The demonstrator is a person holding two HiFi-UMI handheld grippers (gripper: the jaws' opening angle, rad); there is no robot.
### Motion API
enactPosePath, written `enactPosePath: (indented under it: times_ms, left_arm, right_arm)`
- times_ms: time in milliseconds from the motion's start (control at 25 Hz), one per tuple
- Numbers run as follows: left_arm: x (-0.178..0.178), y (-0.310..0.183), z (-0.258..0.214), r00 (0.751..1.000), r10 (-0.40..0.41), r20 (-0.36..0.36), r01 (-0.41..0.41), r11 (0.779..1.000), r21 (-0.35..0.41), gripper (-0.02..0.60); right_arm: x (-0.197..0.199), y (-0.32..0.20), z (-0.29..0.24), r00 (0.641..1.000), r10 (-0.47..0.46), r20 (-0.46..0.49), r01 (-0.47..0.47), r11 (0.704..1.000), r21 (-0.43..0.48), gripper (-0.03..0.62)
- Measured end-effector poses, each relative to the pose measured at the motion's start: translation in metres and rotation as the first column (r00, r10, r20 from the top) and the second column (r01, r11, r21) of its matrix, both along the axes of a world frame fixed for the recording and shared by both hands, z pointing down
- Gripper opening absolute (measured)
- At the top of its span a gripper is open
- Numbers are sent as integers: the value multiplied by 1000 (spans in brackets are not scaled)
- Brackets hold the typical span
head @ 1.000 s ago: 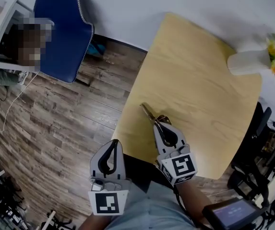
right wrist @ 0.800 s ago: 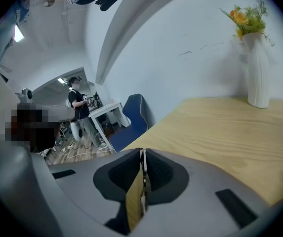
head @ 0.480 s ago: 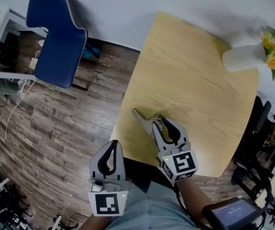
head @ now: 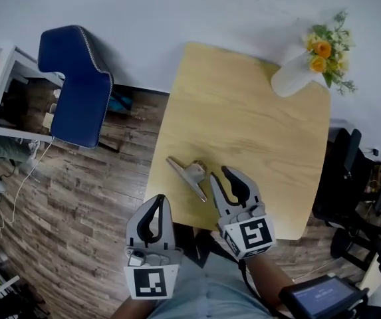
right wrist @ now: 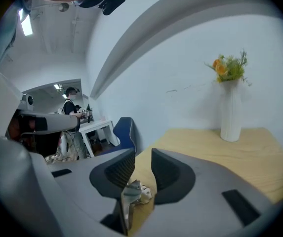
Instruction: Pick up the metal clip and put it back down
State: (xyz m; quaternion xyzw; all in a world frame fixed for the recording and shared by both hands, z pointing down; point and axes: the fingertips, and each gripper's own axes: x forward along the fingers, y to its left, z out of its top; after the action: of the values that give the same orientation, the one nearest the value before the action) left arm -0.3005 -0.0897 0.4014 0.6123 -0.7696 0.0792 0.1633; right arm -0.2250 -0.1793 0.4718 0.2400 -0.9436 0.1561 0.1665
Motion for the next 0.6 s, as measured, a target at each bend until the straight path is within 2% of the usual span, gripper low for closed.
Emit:
enactPosePath:
  times_ms: [280,480,600]
  left_arm:
    - [73,-2,-66,991,113,67,-121,982,144,18]
    - [137,7,-117,970,187,155,-221,944,244,18]
    - [169,11,-135,960,214,178,-258,926,275,18]
  right_arm:
    - [85,10,-88,988,117,102,-131,981,142,104]
    - [155,35,-145,973,181,146,-214,942,258,78]
    - [194,47,-165,960,228,165,-270,912,309,61]
